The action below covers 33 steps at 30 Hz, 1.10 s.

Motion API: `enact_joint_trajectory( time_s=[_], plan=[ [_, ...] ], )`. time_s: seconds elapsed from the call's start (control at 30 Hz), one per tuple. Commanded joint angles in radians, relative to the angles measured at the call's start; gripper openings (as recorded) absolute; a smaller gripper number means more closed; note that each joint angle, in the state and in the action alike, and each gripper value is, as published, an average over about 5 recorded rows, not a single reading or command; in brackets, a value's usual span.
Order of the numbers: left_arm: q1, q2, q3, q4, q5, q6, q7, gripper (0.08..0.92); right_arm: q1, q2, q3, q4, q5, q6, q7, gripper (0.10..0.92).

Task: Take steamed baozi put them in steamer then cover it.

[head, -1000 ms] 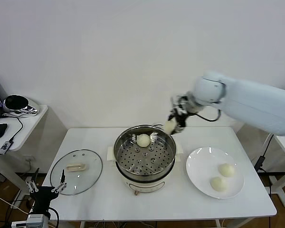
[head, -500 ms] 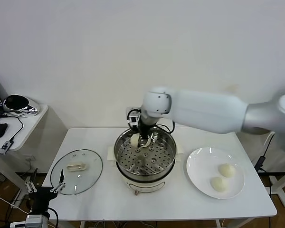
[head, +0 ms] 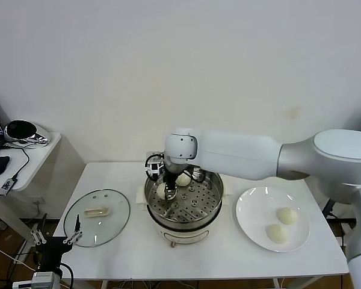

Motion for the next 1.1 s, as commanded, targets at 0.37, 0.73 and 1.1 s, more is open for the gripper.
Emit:
enact_joint_trajectory(
  time_s=[0.37, 0.73, 1.1],
  plan=[
    [0.0, 0.0, 0.002, 0.002, 0.0, -0.009, -0.002, 0.823, 0.026, -0.019, 0.024, 0.029, 0.004, -0.013, -0.035, 0.802],
    [-0.018, 0.001, 0.013, -0.007, -0.003, 0.005, 0.004, 0.823, 0.249, -0.46, -0.015, 0.288, -0.177, 0.171, -0.354, 0.823],
    [-0.022, 0.004, 0.029, 0.008, 0.008, 0.005, 0.004, 0.823, 0.178, -0.927, 0.014, 0.426, -0.478, 0.411, -0.492, 0.823]
  ],
)
